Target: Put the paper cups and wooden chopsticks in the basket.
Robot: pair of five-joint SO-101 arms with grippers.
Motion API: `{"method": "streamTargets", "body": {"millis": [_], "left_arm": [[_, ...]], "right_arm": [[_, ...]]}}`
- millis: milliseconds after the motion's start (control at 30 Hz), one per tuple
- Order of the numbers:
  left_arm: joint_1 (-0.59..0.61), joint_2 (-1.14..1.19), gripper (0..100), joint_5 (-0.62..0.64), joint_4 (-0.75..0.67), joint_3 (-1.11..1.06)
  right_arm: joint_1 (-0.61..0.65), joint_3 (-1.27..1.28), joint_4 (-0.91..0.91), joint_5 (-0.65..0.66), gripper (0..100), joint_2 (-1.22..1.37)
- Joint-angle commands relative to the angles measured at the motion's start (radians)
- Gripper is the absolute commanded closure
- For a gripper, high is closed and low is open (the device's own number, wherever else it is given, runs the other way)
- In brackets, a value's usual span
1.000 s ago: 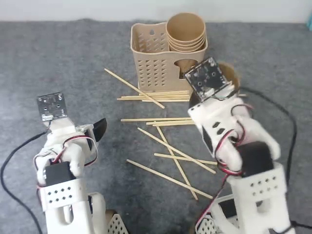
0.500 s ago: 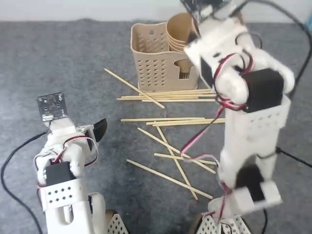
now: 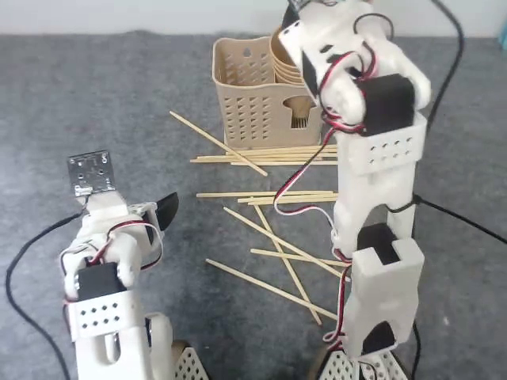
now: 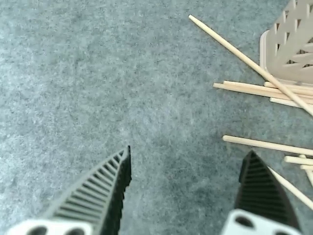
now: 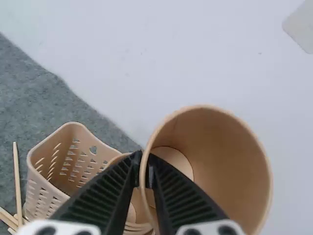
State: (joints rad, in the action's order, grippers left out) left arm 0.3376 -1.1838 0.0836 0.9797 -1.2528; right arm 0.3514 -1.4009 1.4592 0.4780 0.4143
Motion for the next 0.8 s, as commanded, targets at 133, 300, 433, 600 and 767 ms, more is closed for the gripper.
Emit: {"method": "streamTargets", "body": {"millis": [133,300,433,600,767], "left_arm": [[-0.008,-0.020,66,-0.009,-0.023,0.005],[-0.006,-0.020,66,-0.009,-0.021,0.005],[-0.008,-0.020,66,-0.009,-0.021,0.005],[-0.008,-0.020,66,-0.009,-0.021,0.001],[-0.009,-0.020,66,-0.009,-0.023,-0.001]], "right_arm": [[0.018,0.107,-0.056,0.005,99.0,-0.008],[0.010,0.143,-0.048,-0.028,98.7,-0.008],[0.008,0.199,-0.065,-0.023,96.9,-0.007],[0.012,0.264,-0.093,-0.035,81.9,-0.007],[0.018,0.213,-0.047,-0.052,78.5,-0.053]]}}
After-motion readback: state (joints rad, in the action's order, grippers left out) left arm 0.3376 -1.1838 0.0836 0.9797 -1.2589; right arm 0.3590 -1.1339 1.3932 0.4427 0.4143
